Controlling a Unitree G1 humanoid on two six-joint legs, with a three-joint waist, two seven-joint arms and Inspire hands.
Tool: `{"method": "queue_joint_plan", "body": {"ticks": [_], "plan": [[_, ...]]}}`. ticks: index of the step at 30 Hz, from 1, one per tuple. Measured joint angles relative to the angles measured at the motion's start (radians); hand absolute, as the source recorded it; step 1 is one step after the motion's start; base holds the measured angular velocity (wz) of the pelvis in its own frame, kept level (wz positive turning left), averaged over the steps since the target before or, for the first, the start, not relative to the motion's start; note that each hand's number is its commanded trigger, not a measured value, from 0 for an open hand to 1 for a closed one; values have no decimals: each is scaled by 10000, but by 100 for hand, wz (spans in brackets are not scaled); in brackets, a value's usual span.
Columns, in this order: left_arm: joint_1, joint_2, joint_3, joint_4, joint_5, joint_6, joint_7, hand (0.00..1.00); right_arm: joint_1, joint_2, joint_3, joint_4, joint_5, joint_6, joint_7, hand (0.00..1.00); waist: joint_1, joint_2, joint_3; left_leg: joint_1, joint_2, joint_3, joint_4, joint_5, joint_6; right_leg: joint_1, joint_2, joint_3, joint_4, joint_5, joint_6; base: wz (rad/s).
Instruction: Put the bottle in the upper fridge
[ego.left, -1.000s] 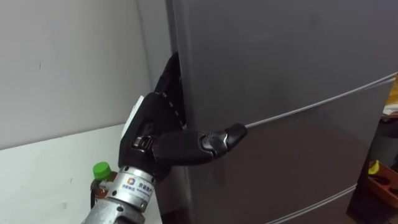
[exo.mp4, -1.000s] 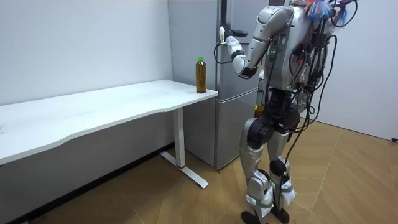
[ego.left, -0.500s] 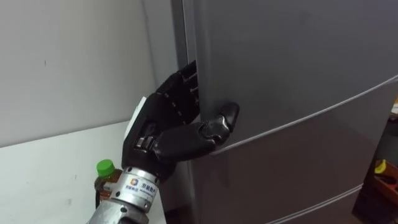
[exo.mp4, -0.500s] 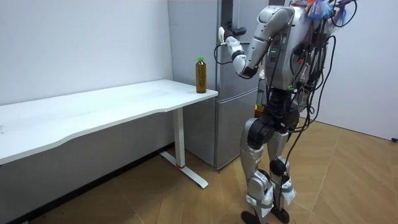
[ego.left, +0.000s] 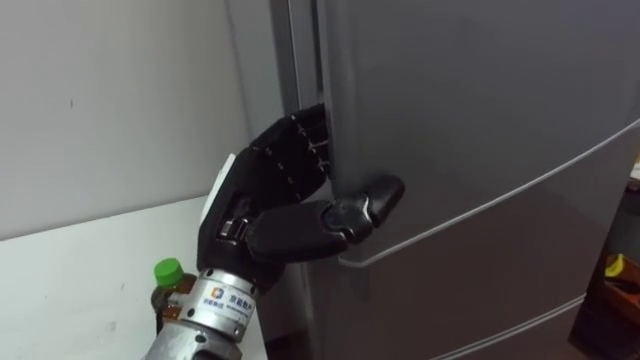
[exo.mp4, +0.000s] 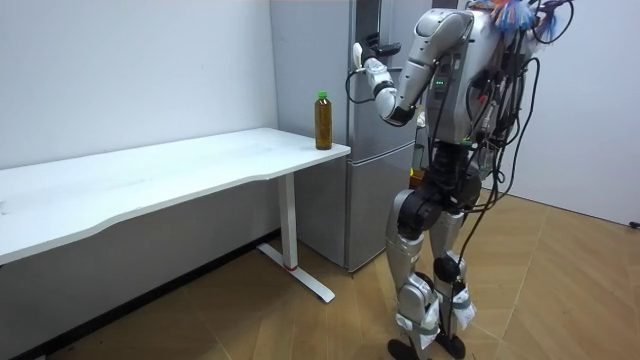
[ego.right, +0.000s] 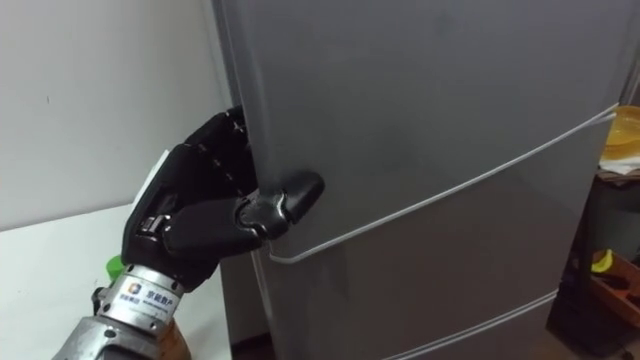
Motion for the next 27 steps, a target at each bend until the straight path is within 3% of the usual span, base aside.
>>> {"method": "queue_joint_plan", "body": {"ticks": [2, 15, 22, 27], "plan": [[0, 2, -21, 0, 0, -1, -4, 0, 0, 0, 0, 0, -1, -1, 1, 0, 0, -2, 1, 2, -1, 0, 0, 0, 0, 1, -1, 1, 1, 0, 0, 0], [0, 69, -186, -2, -200, -11, -67, 0, 17, -5, -4, -51, -3, -11, 82, 0, -5, -16, -4, -9, 4, 29, -7, 0, 2, -58, -1, 39, 101, 0, 0, 0], [4, 76, -392, -13, -347, -11, -155, 0, 16, 7, -5, -32, -6, -32, 95, 0, -7, 6, -95, -8, 1, 27, 9, 3, 9, -39, -6, 77, 123, 0, 2, 0], [28, 79, -400, -14, -344, -10, -310, 0, 24, 16, -21, -33, -4, -32, 94, 0, -7, 7, -99, -9, -1, 30, 21, 9, 19, -30, -12, 71, 122, 1, 3, 0]]}}
